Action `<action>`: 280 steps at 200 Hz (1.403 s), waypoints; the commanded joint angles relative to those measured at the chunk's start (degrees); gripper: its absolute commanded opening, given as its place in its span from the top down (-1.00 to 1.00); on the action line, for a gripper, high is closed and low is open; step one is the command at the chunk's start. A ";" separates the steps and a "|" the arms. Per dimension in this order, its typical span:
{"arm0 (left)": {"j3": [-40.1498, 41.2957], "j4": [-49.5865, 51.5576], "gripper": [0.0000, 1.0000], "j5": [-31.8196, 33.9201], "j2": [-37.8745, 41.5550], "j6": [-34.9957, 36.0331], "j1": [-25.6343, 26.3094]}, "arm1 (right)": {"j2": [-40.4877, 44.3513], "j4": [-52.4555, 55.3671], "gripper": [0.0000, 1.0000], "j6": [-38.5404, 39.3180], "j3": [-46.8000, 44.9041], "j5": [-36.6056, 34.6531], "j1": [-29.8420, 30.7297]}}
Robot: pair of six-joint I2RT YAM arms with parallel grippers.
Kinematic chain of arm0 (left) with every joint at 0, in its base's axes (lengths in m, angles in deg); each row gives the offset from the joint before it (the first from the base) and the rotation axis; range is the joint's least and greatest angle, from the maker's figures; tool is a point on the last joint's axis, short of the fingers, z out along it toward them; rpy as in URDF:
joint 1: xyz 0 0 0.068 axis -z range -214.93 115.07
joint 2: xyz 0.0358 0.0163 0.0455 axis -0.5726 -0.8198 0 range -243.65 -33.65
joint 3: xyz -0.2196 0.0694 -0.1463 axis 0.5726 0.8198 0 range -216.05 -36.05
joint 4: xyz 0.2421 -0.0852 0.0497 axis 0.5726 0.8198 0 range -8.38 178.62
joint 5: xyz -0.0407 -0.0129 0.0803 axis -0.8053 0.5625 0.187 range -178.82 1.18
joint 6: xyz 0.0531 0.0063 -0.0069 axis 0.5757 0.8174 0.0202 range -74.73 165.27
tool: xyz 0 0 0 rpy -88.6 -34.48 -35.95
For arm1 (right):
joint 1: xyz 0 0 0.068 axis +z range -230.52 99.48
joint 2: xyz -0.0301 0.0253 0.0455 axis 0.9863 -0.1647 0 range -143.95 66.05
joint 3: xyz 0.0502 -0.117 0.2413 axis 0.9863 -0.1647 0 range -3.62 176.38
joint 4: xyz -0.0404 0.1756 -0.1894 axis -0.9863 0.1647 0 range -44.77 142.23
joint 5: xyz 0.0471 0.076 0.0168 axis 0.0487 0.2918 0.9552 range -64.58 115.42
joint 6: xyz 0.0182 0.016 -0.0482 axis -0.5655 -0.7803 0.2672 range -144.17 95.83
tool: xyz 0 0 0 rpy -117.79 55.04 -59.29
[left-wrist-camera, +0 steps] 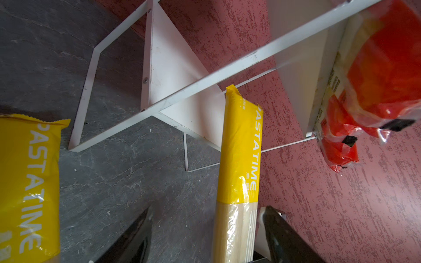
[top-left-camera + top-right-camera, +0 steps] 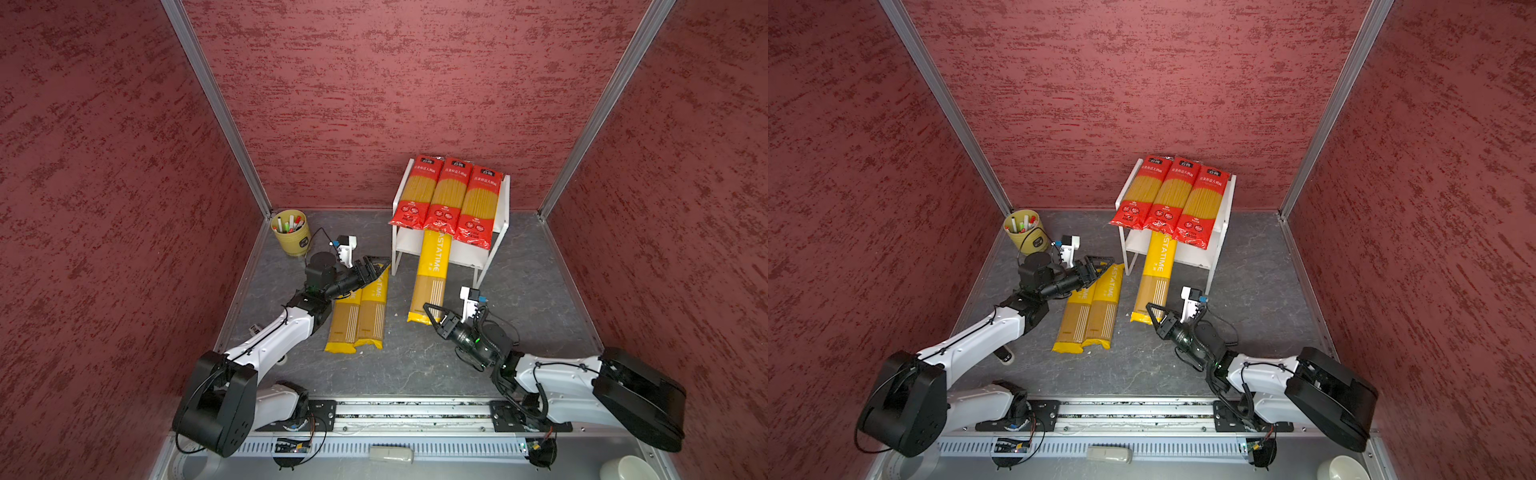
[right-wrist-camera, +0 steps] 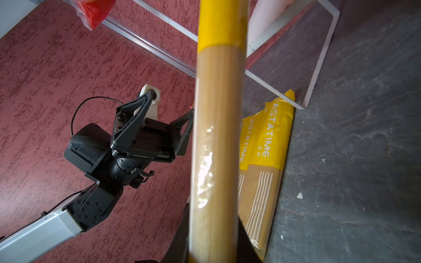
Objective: Arrange pasta packages on shelves
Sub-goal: Pick up the pasta bag from the center of the table, then place the pasta bag on the shelf.
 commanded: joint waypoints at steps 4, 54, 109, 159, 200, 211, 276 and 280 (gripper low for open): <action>0.30 2.02 -0.52 3.33 1.48 3.33 1.55 | 3.16 -7.35 1.00 2.62 1.68 -3.61 -0.08; -0.07 4.34 -0.52 5.79 1.21 5.60 3.77 | 3.42 -7.13 1.00 2.23 2.16 -8.16 -0.08; 1.12 2.64 -0.52 5.60 0.19 4.72 4.03 | 0.24 -4.12 1.00 1.18 7.74 -9.02 -0.11; 2.73 3.08 -0.53 5.08 2.48 3.41 2.78 | -9.72 -0.10 1.00 -3.21 19.66 -7.32 -1.05; 5.56 -1.49 -0.53 2.08 3.88 -3.03 -1.36 | -17.00 7.15 1.00 -7.64 29.90 -5.28 -5.87; 5.63 -0.84 -0.54 2.19 4.45 -2.99 -1.61 | -18.11 9.22 1.00 -8.91 31.61 -3.77 -7.35; 4.67 -3.08 -0.56 3.21 1.37 -3.91 1.57 | -19.91 11.79 0.42 -14.69 31.33 1.91 -11.07; 4.51 -3.21 -0.56 3.26 1.07 -3.81 1.85 | -19.62 11.96 0.38 -14.92 30.88 2.10 -11.07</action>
